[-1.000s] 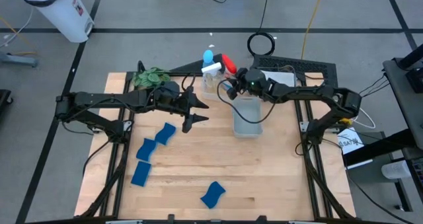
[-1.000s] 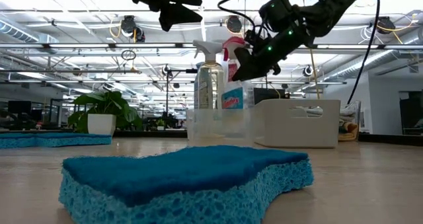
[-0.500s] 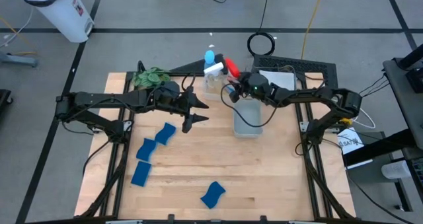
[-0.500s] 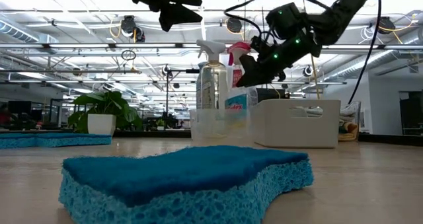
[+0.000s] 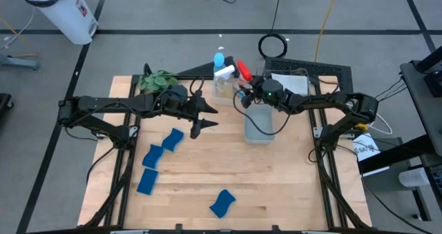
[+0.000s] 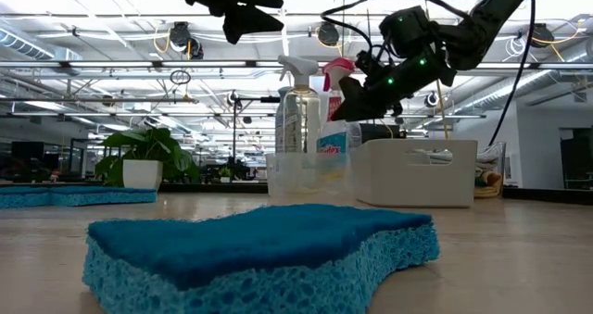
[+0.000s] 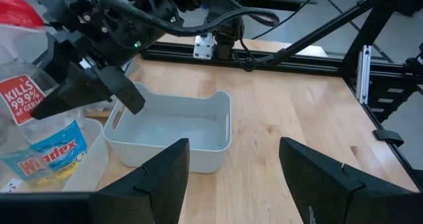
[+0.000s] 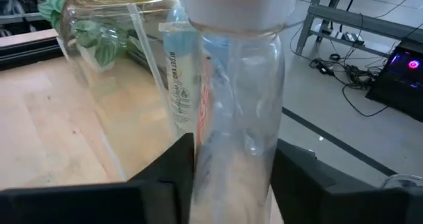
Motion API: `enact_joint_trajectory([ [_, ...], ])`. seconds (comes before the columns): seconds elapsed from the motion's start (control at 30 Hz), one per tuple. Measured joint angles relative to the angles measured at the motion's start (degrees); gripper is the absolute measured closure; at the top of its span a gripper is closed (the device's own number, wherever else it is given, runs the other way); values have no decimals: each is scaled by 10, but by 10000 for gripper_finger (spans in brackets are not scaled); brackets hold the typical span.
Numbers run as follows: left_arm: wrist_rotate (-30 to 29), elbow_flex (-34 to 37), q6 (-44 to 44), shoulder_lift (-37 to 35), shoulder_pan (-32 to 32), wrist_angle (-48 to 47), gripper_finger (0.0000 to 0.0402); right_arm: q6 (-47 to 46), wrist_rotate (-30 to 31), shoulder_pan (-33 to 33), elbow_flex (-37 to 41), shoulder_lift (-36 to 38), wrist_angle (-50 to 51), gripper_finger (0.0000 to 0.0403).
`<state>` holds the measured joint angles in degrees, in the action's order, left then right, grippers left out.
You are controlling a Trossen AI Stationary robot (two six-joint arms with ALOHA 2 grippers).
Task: Pick & Place Kitchen Items
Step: Put the red spray bottle into the white bin, then put the blue sponge into the gray bin
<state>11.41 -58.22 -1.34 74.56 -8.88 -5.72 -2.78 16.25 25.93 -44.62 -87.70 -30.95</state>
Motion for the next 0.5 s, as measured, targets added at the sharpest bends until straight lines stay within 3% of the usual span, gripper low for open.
enact_joint_trajectory([
  [0.23,0,0,0,0,0,0,162,27,1,-3,2,33,5,166],
  [0.5,0,0,0,0,0,0,162,45,2,-21,1,165,115,100],
])
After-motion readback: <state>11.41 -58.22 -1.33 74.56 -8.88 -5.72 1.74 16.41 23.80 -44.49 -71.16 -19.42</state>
